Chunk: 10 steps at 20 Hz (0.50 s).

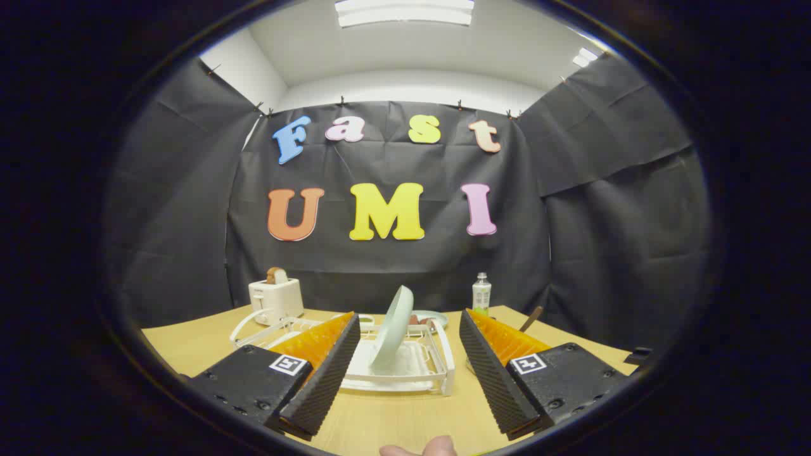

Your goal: Take the plate from the dish rack, then take the spoon from the basket and place it into the plate.

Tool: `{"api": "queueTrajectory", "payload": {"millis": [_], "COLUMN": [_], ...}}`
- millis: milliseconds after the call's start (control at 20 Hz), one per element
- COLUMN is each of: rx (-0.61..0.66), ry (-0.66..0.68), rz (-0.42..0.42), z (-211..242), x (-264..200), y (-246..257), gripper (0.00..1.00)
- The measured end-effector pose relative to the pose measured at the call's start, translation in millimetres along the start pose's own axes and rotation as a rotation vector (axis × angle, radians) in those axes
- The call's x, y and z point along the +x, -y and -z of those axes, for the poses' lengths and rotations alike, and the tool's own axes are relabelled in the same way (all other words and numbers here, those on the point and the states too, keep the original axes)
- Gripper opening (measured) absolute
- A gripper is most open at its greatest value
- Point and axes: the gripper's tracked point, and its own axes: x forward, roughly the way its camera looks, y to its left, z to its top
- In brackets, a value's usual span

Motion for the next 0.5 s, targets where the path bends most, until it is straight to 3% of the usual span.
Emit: {"api": "queueTrajectory", "payload": {"millis": [500], "rx": [0.045], "ry": [-0.033], "rz": [-0.02], "z": [9.3], "x": [3.6], "y": [-6.2], "gripper": [1.0]}}
